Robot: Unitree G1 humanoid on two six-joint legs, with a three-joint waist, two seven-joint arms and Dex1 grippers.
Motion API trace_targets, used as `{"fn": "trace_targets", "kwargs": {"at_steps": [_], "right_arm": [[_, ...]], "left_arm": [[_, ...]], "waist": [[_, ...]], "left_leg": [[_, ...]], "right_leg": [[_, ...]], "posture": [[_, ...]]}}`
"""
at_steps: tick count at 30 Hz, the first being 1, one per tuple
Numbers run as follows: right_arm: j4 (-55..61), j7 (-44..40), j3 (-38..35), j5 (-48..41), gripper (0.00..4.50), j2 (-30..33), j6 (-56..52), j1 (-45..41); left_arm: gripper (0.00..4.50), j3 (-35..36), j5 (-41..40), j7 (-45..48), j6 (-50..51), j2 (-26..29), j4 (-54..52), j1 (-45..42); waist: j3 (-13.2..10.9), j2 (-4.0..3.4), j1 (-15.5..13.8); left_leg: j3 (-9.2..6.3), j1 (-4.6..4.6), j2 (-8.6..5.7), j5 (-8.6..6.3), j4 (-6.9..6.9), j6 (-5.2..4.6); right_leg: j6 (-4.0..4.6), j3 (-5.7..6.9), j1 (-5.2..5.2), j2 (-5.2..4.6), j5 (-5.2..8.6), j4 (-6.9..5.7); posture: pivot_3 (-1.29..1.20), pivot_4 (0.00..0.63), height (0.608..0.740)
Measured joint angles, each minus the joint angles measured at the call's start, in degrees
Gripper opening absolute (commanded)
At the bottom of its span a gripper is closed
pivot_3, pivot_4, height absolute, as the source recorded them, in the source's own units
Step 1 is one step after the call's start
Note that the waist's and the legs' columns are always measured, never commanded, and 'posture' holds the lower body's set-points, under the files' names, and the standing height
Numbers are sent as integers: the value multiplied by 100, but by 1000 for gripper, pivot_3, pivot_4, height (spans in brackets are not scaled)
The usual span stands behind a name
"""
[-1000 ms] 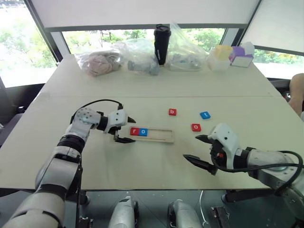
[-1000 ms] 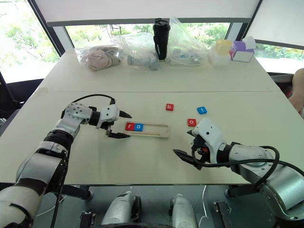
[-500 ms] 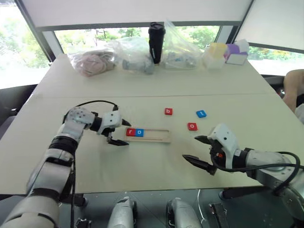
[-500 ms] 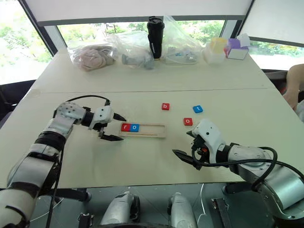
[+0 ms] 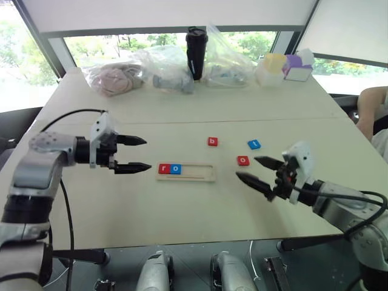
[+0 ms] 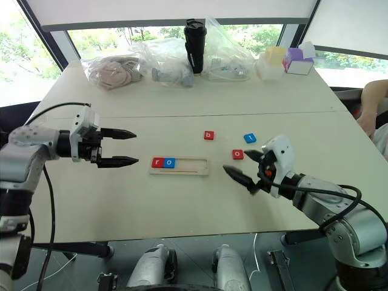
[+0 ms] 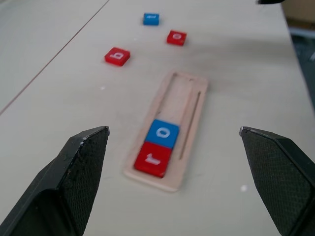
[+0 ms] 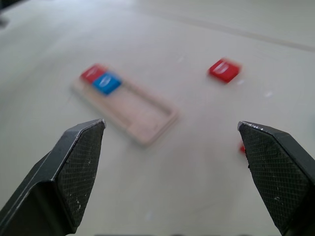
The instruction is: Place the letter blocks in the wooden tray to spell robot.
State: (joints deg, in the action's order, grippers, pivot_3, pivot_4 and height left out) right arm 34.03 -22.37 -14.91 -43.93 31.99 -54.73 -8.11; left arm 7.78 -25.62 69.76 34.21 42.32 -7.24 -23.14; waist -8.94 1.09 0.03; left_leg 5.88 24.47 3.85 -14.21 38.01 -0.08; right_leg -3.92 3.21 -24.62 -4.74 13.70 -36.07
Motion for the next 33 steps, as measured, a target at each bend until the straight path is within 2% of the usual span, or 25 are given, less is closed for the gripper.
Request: {"fn": "trace_targets", "kwargs": {"at_steps": [3, 6, 10, 16, 20, 26, 33], "right_arm": [[-134, 753, 225, 107, 4500, -515, -316, -521], [-607, 1596, 556, 239, 4500, -1324, -729, -1458], [-1549, 2057, 846, 663, 4500, -1758, -848, -2259], [-3232, 2105, 1355, 1502, 4500, -1993, -425, -3098], [-4318, 2119, 1413, 2027, 4500, -2124, 86, -3404], [-5537, 2156, 1275, 2358, 4500, -2648, 572, -3810], [-5965, 2227, 1338, 2641, 4500, -3123, 729, -4080]], "left_arm": [[4460, 187, -176, -840, 570, -185, -958, 679], [4460, 245, -344, -1300, 902, -159, -1769, 1059], [4460, 303, -389, -1482, 955, 97, -1979, 1258], [4460, 573, -400, -1426, 899, 630, -1563, 1365], [4460, 949, -490, -1230, 861, 1025, -1340, 1449], [4460, 903, -562, -1327, 772, 936, -1343, 1452], [4460, 820, -647, -1520, 778, 848, -1554, 1586]], "waist": [[-1, 1, 45], [-3, -3, 97], [-8, -16, 79], [-14, -24, 114], [-17, -30, 107], [-18, -32, 127], [-19, -32, 189]], "left_leg": [[-2, -3, -5, 2, 1, 3], [-4, -9, -2, 4, 0, 6], [-2, -9, -3, 4, -1, 7], [16, 4, -8, 4, -4, 7], [16, 3, -7, 4, -14, 8], [19, 3, -5, 5, -17, 10], [15, 3, -4, 6, -26, 12]], "right_leg": [[2, 1, -3, 8, -1, -6], [11, 2, -4, 17, -7, -12], [13, 3, -5, 16, -7, -11], [11, 0, -15, 6, -7, 0], [10, 1, -21, 8, -7, -2], [6, 1, -23, 8, -10, -4], [-2, 2, -24, 8, -15, -4]], "posture": [[0, 150, 740], [0, 150, 740], [0, 150, 740], [0, 150, 740], [0, 150, 740], [0, 150, 740], [0, 150, 740]]}}
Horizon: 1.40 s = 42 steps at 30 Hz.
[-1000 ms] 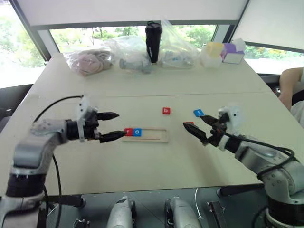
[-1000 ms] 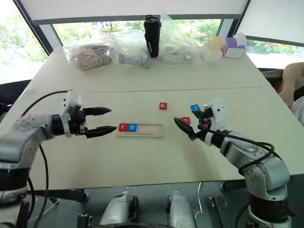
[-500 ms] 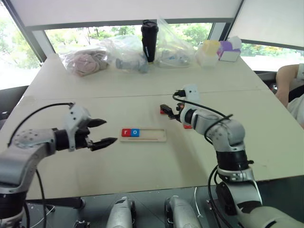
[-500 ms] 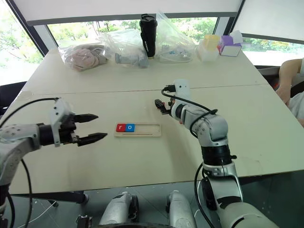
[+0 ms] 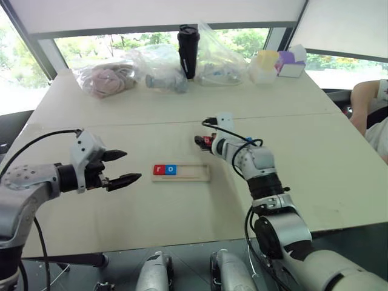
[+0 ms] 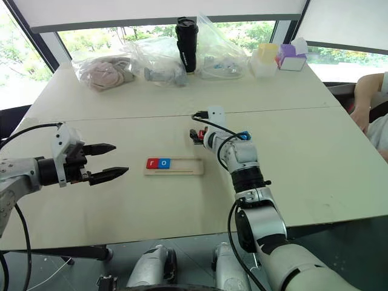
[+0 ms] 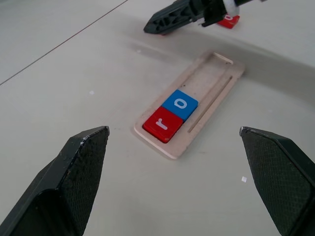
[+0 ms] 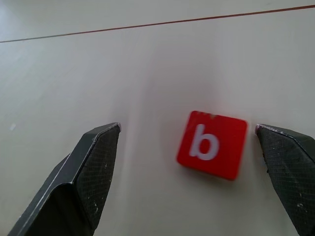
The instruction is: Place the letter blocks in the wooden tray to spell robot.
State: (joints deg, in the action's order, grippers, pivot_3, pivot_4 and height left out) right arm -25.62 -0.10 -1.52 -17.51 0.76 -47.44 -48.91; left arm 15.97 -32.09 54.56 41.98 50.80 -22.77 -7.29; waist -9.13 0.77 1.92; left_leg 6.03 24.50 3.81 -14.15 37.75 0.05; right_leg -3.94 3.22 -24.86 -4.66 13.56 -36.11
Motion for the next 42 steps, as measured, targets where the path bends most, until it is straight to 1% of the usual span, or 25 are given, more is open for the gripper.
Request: {"fn": "trace_targets", "kwargs": {"at_steps": [4, 10, 12, 13, 14, 15, 17, 18, 26, 30, 33, 38, 42], "right_arm": [[-74, 79, 116, 265, 4500, -97, 29, -39], [-340, 235, 104, 514, 4500, -241, 190, -128], [-475, 294, 92, 564, 3976, -263, 272, -180], [-536, 334, 91, 623, 3646, -271, 324, -189], [-574, 372, 89, 674, 3034, -274, 367, -188], [-600, 407, 87, 724, 2644, -279, 401, -186], [-615, 494, 77, 804, 1616, -292, 434, -176], [-612, 521, 69, 836, 1235, -294, 448, -166], [-582, 674, 21, 912, 1192, -338, 519, -119], [-196, 691, -1, 918, 1192, -244, 326, 47], [828, 532, -5, 873, 1192, 23, -309, 503], [3655, 59, 45, 459, 1192, 627, -2227, 1594], [4940, -119, -212, 231, 1192, 770, -3301, 1823]], "left_arm": [[4460, -1, -64, -11, 14, 2, -78, 81], [4460, -10, -113, -51, 23, 9, -166, 82], [4500, -56, -112, -77, 22, 9, -166, 76], [4500, -94, -111, -96, 20, 9, -166, 76], [4500, -126, -111, -108, 17, 9, -165, 76], [4500, -138, -111, -113, 12, 9, -164, 74], [4500, -169, -109, -125, -9, 9, -158, 42], [4500, -171, -109, -128, -15, 9, -158, 27], [4500, -233, -105, -120, -95, 9, -118, -21], [4500, -351, -102, -114, -132, 8, -75, -32], [4500, -376, -101, -89, -160, 15, -51, -26], [4500, -418, -113, 83, -186, 72, -16, -81], [4500, -512, -112, 285, -254, 112, 59, -245]], "waist": [[0, 0, 51], [1, 1, 56], [2, 2, 56], [3, 3, 55], [4, 5, 55], [4, 5, 57], [4, 5, 61], [4, 5, 65], [6, 7, 44], [5, 6, 11], [4, 5, -22], [3, 4, -68], [0, -1, -61]], "left_leg": [[0, -1, 0, 1, 0, 2], [-3, -10, 0, 5, 0, 10], [-6, -12, 0, 13, 0, 23], [-8, -13, 0, 15, 0, 27], [-9, -13, 0, 15, 0, 28], [-9, -13, 1, 15, 0, 28], [-10, -13, 1, 15, -3, 28], [-9, -13, 1, 16, -6, 29], [-12, -25, 0, 28, -33, 45], [-13, -19, 0, 28, -40, 45], [-9, -6, -3, 28, -53, 45], [-6, 3, -5, 27, -78, 46], [-9, -4, 2, 28, -77, 46]], "right_leg": [[2, 0, 1, -2, 1, 1], [11, 0, 9, -2, 5, 0], [13, 0, 12, -2, 5, 0], [15, 0, 13, -2, 4, 0], [17, 1, 13, -3, 3, 0], [17, 1, 13, -2, 3, 0], [17, 1, 11, -2, 3, 0], [17, 0, 11, -2, 3, 0], [18, 1, 11, -2, 3, 1], [18, 1, 8, -8, 4, 6], [16, 0, -8, -13, 3, 11], [-5, 1, -33, 1, 1, 8], [10, 1, -39, 17, 9, 0]], "posture": [[0, 150, 740], [0, 150, 740], [0, 150, 740], [0, 150, 740], [0, 150, 740], [0, 150, 740], [0, 150, 740], [0, 150, 740], [0, 150, 740], [0, 150, 740], [0, 150, 740], [0, 150, 740], [0, 150, 740]]}}
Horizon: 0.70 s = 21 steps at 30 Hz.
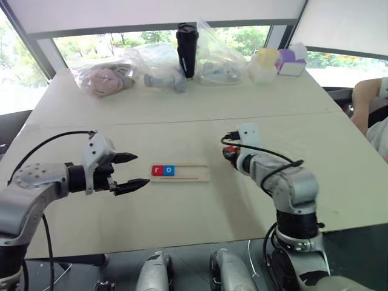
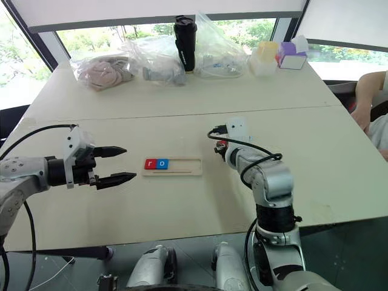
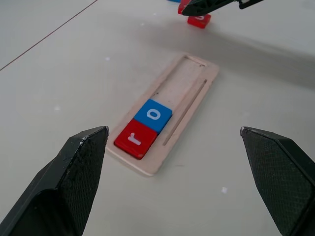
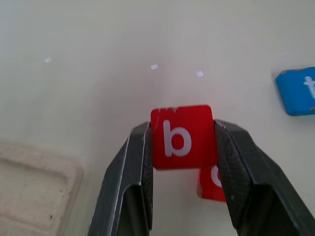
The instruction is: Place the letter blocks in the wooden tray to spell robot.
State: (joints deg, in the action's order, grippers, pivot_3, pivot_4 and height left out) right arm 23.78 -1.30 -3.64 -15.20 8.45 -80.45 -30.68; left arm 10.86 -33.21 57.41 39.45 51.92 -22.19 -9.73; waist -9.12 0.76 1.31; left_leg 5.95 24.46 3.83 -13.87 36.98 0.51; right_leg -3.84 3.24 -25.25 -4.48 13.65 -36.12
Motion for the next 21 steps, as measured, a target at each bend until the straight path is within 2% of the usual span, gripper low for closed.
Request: {"fn": "trace_targets", "kwargs": {"at_steps": [4, 6, 10, 21], "right_arm": [[1040, -43, -349, -119, 1192, -286, -880, 146], [1487, 45, -453, -163, 1192, -676, -1106, 492], [1677, 384, -607, -194, 1192, -1544, -1167, 1034], [1761, 938, -557, 138, 1192, -1227, -1167, 1484]], "left_arm": [[4500, -123, 12, 116, -14, 9, 167, -50], [4500, -185, 15, 159, -19, 14, 192, -117], [4500, -300, 17, 251, -23, 36, 200, -210], [4500, -345, 1, 649, 9, 446, -9, -274]], "waist": [[1, 1, -23], [2, 3, -31], [0, 1, -26], [0, 0, -8]], "left_leg": [[-6, -1, 2, 1, 3, 2], [-3, 1, 1, 1, 3, 2], [3, 11, -4, 1, 6, 2], [1, 10, -5, 1, 3, 3]], "right_leg": [[6, 1, 1, 3, -2, 0], [5, 0, 2, -1, -1, 4], [4, -1, -1, -12, -1, 12], [7, -2, -2, -11, 0, 15]], "posture": [[0, 150, 740], [0, 150, 740], [0, 150, 740], [0, 150, 740]]}}
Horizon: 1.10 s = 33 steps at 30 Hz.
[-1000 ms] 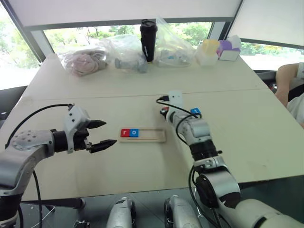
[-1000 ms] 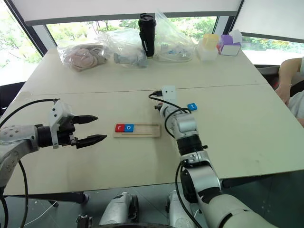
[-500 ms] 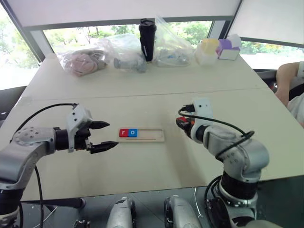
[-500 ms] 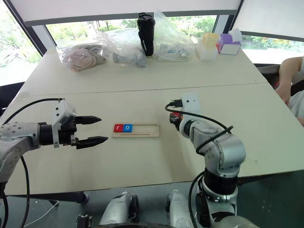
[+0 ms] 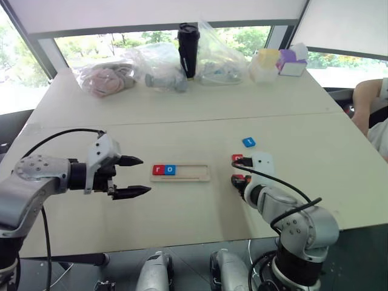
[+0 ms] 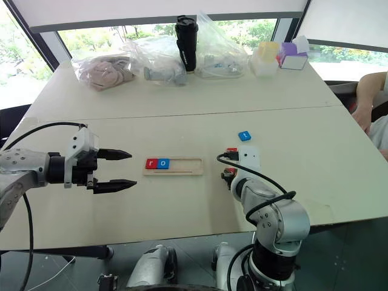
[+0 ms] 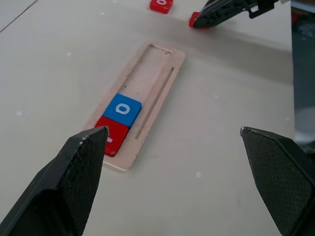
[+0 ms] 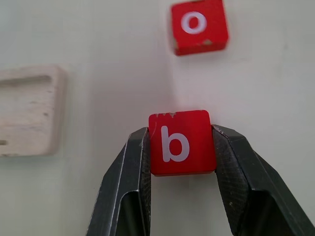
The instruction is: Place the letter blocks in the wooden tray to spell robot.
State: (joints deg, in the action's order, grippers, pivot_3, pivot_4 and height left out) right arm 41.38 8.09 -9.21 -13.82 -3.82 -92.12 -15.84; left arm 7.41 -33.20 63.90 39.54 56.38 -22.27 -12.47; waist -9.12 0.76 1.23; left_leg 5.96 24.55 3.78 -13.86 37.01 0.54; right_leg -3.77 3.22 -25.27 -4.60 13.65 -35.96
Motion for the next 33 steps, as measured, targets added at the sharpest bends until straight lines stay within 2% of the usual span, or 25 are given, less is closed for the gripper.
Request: {"fn": "trace_targets", "kwargs": {"at_steps": [7, 9, 14, 18, 20, 22, 24, 28, 30, 33], "right_arm": [[15, 18, 1, 40, 1192, -32, 0, 26], [15, 43, -26, 73, 2252, -138, 4, 28], [26, -12, -30, 59, 4453, -193, 2, -9], [39, -111, -27, 49, 4453, -84, 1, -2], [94, -449, 94, -139, 4453, 426, 0, 44], [487, -1266, 218, -604, 4453, 1834, 26, 205], [709, -2036, 90, -904, 4453, 2830, 322, 334], [397, -4454, -620, -1426, 4453, 4930, 2230, 1127], [-29, -5145, -1001, -1542, 4453, 5089, 3029, 1299], [-703, -5770, -1103, -1640, 4453, 4969, 4031, 1622]], "left_arm": [[4500, -33, 10, -23, -1, -14, 4, 2], [4500, -61, 10, -40, -1, -30, 5, 2], [4500, -126, 9, -80, -1, -47, 13, 4], [4500, -143, 10, -99, -2, -51, 47, 47], [4500, -159, 9, -101, -6, -57, 71, 39], [4500, -170, 12, -79, -10, -42, 124, 69], [4500, -174, 21, -33, -16, -27, 205, 84], [4500, -241, 25, 254, -132, 106, 313, 33], [4500, -359, 28, 413, -202, 117, 311, -10], [4500, -572, 42, 569, -282, 114, 296, -75]], "waist": [[0, 1, -8], [1, 2, -8], [1, 2, -11], [1, 2, -31], [-1, -1, -30], [-11, -13, -54], [-13, -10, -45], [-26, -8, -57], [-27, 7, -42], [-30, 14, -58]], "left_leg": [[-1, 0, 0, 0, 2, 0], [-2, -1, 0, 0, 2, 0], [-1, -2, 1, 0, 2, 0], [-2, -1, 0, 0, 7, 0], [-1, 0, 0, 0, 7, 0], [-1, 3, -4, -1, 4, -2], [0, 4, -10, -2, 0, -4], [-5, -5, -9, -4, -11, -6], [-6, -13, -4, -4, -10, -6], [-5, -13, -3, -3, -3, -6]], "right_leg": [[0, 0, 2, 0, 0, 1], [0, 0, 2, 1, 0, 0], [0, 0, 4, 0, 0, 1], [0, 0, 5, -6, 0, 2], [0, 0, 6, -9, 0, 5], [0, -1, 10, -18, 1, 24], [-1, 0, 17, -10, 1, 38], [-5, 5, 32, 4, 3, 54], [-5, 6, 38, 12, 2, 53], [-5, 7, 41, 14, 2, 49]], "posture": [[0, 150, 740], [0, 150, 740], [0, 150, 740], [0, 150, 740], [0, 150, 740], [0, 150, 740], [0, 150, 740], [0, 150, 740], [0, 150, 740], [0, 150, 740]]}}
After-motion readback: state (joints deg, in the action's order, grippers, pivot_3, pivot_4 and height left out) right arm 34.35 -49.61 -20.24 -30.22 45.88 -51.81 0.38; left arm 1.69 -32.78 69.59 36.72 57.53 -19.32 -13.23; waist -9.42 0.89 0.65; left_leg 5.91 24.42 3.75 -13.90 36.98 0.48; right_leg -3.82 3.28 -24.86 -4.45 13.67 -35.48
